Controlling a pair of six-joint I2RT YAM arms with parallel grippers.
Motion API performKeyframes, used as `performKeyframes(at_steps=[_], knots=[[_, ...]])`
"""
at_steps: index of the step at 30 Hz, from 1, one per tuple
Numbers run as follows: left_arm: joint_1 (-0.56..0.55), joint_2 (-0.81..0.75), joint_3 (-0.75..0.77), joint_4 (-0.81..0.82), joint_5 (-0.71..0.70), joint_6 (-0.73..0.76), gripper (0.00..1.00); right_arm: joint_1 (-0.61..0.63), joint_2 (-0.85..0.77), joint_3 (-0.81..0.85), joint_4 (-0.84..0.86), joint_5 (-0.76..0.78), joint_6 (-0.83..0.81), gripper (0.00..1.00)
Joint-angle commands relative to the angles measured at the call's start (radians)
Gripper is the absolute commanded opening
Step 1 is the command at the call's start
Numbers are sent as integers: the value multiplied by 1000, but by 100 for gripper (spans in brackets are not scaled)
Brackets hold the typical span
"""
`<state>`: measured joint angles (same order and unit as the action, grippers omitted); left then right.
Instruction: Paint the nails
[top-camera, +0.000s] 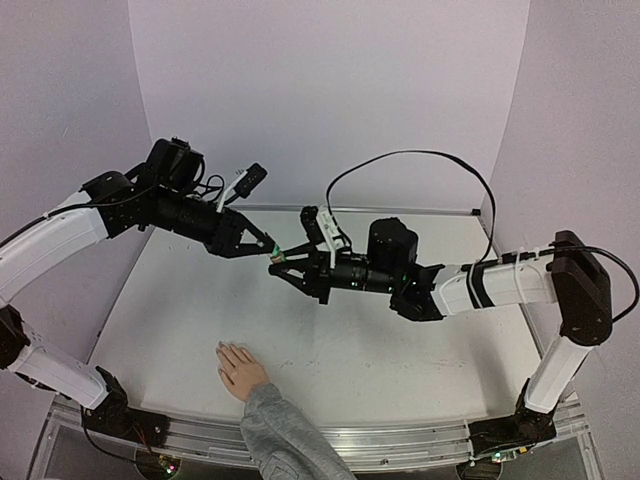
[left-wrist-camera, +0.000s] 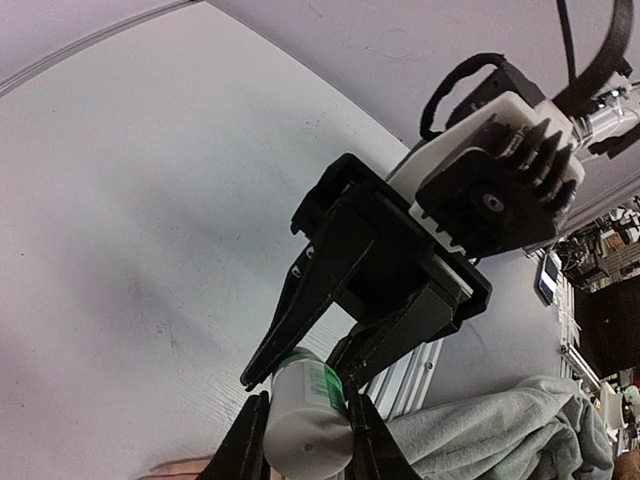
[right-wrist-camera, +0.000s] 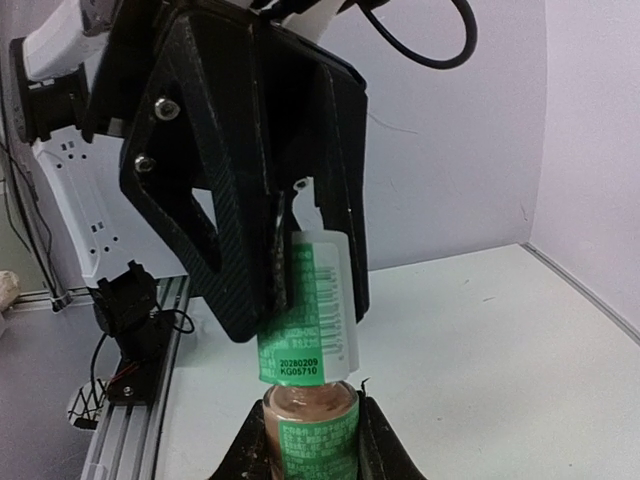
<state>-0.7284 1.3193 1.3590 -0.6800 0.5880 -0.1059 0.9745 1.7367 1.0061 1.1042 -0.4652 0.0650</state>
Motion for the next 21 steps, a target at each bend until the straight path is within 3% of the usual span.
performKeyframes(at_steps=[1,6,8,13,17,21], knots=[[0,41,60,-95,-102,-47,0,34,-11,73,66,227,-45,0],[0,110,102,-176,-224,-175,0,117,18,131,85,712,-161,0],[0,122,98,-176,-264,-221,0,133,47,172,101,824,-174,0],[0,154,85,-162,-351,-318,0,181,113,253,193,942,-248,0],[-2,203,96,-156,-334,-361,0,222,183,332,269,998,-383,0],[-3,222,84,-150,-337,-392,0,222,213,380,293,985,-416,0]])
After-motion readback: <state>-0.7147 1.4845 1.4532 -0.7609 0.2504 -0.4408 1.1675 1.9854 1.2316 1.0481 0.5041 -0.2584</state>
